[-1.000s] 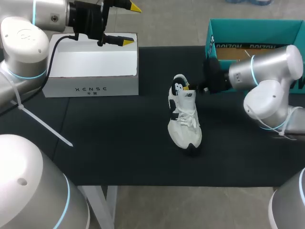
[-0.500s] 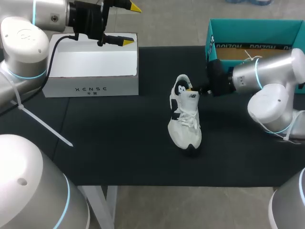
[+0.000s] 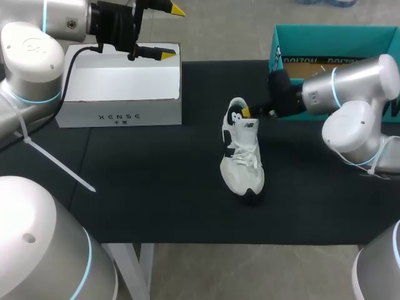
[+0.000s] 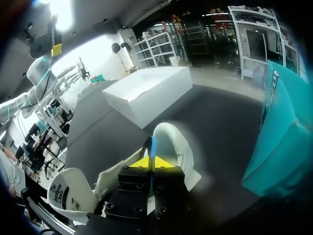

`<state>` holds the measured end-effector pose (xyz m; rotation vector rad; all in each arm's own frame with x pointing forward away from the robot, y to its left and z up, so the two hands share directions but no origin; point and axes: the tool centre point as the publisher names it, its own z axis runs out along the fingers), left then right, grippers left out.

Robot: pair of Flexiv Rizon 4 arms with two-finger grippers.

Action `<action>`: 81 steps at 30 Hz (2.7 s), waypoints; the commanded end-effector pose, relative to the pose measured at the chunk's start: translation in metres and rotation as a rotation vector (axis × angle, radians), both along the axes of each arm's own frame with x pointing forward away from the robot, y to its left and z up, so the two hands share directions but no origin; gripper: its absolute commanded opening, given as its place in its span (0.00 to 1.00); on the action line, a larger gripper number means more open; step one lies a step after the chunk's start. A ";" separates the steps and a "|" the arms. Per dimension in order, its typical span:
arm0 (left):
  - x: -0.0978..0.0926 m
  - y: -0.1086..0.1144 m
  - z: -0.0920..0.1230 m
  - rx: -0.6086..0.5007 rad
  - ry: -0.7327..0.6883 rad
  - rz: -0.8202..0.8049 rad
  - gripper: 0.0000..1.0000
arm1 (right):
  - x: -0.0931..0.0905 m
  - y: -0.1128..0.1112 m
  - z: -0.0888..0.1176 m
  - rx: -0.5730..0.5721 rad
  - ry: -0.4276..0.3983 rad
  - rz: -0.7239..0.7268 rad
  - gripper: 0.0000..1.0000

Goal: Take the shoe out of the shoebox, open the shoe tongue, remove and reinsert the insole, then place the shoe into the shoebox

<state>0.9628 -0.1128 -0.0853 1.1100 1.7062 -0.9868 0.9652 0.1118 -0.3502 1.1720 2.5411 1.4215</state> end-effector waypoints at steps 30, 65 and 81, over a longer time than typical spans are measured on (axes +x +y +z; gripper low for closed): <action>0.000 0.000 0.000 0.003 0.001 -0.001 1.00 | 0.000 -0.009 0.036 -0.495 -0.083 -0.129 0.17; 0.000 0.000 0.000 0.003 0.001 -0.001 1.00 | 0.013 0.006 -0.045 -0.721 0.176 0.091 0.00; 0.000 0.000 0.000 0.003 0.001 -0.001 1.00 | -0.002 0.016 -0.067 -0.667 0.284 -0.276 0.00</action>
